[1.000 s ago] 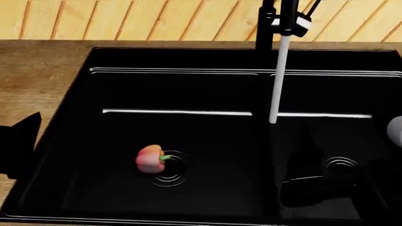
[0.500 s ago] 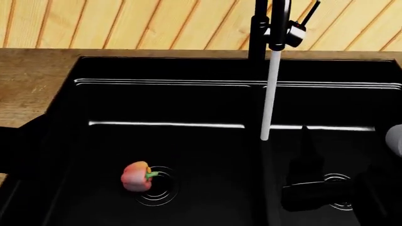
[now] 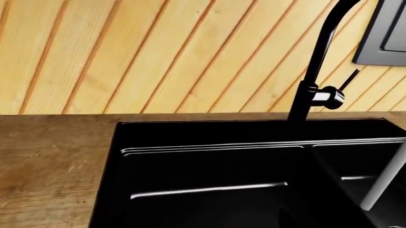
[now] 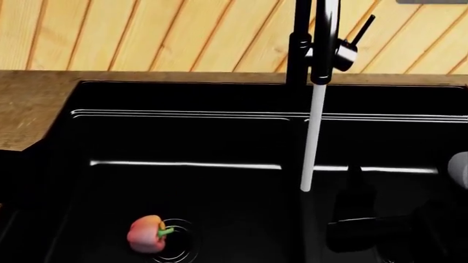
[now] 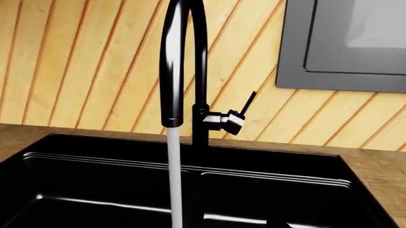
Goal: Pick the broccolis and apricots from the sink and place them in one bowl. Place the bell pepper in the other bowl. Then turn off the sink faucet.
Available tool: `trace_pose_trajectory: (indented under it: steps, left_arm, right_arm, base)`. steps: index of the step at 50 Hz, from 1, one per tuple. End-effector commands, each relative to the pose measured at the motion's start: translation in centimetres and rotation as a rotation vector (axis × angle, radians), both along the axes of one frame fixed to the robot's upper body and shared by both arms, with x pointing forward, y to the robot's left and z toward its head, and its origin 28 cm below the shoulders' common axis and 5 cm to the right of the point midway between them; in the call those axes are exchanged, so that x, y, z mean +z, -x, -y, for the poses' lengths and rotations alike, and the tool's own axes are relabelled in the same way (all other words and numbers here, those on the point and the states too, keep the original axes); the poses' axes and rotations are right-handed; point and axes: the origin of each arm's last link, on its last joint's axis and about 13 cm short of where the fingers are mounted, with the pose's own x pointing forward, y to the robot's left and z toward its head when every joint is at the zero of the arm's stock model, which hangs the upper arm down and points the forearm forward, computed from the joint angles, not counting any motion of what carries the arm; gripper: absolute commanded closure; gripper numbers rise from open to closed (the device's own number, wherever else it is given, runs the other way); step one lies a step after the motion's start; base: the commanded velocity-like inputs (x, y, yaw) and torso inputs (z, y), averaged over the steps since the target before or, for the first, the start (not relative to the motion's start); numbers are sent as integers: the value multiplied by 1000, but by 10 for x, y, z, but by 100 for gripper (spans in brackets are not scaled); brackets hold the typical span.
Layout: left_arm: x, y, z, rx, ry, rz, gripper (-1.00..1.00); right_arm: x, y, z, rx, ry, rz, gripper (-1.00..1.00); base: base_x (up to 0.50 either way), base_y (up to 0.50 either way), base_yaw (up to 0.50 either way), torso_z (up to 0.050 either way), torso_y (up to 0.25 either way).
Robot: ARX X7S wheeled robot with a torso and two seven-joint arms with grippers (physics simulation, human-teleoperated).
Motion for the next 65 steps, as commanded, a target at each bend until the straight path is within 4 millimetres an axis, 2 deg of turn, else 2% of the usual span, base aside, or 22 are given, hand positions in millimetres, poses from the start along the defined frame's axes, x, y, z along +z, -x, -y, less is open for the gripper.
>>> trace_pose_trajectory:
  steps: [1, 41, 45, 52, 53, 54, 55, 60, 65]
  left_arm:
    - [0, -1, 1, -16, 22, 8, -100]
    - [-7, -4, 1, -20, 9, -17, -100]
    - [-13, -4, 6, -37, -3, -48, -100]
    - [-5, -11, 9, -66, -57, -102, -100]
    - [-4, -10, 11, -102, 7, -180, -100]
    - [-6, -9, 12, -105, -69, -181, -100]
    - [-2, -8, 14, -147, -22, -244, -100]
    - [9, -16, 23, -182, -47, -276, -100]
    - [8, -22, 36, -239, -64, -307, -100]
  right_arm:
    - [0, 2, -1, 12, 2, -3, -100]
    - [-4, 5, 2, -1, 9, -7, -100]
    - [-4, 4, 2, 0, 6, -17, -100]
    - [-4, 4, 3, -15, -2, -32, -100]
    - [-4, 4, 3, -9, -4, -34, -100]
    - [-4, 5, 4, -17, -5, -39, -100]
    - [-4, 6, 4, -20, -8, -46, -100]
    - [-6, 7, 3, -12, -9, -55, -100]
    - [-10, 7, 4, -7, -15, -72, -100]
  base:
    - [113, -23, 0, 0, 0]
    - [120, -10, 0, 0, 1]
    - [94, -2, 0, 0, 0]
    - [13, 0, 0, 0, 0]
    - [0, 0, 0, 0, 0]
    - [0, 0, 0, 0, 0]
    - [0, 0, 0, 0, 0]
    - [0, 0, 0, 0, 0]
    - [0, 0, 0, 0, 0]
